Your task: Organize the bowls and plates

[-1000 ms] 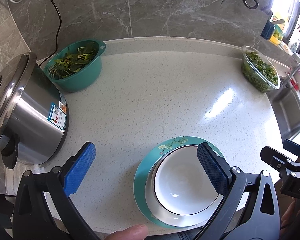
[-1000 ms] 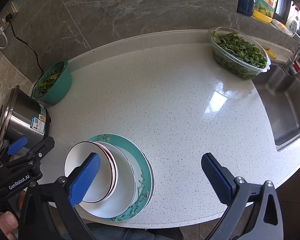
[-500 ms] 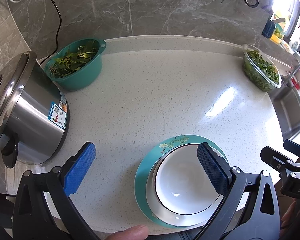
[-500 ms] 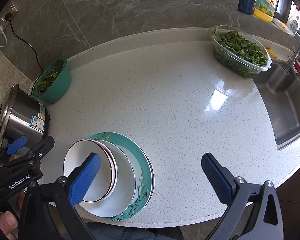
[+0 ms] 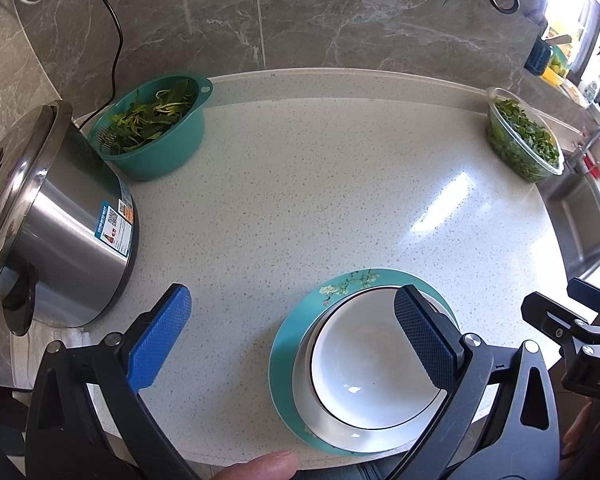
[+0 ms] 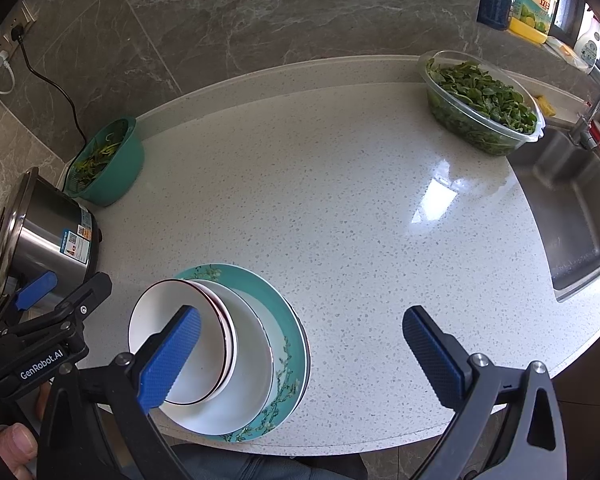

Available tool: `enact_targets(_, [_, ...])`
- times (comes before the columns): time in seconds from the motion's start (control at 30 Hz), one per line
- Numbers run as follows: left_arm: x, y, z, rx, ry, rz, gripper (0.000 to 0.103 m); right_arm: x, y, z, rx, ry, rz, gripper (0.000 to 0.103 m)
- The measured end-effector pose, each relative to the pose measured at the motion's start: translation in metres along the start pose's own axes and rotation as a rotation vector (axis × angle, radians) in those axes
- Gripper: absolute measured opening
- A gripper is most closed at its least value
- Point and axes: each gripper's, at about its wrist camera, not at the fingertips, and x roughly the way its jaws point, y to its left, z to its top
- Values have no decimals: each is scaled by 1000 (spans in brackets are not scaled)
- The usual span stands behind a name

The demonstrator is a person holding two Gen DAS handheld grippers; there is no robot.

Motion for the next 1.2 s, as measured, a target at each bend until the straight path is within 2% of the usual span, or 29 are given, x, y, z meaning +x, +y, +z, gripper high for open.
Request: enact_targets(1.2, [10, -1, 2, -6, 22, -1, 103, 8, 4, 1, 0, 18, 3, 103])
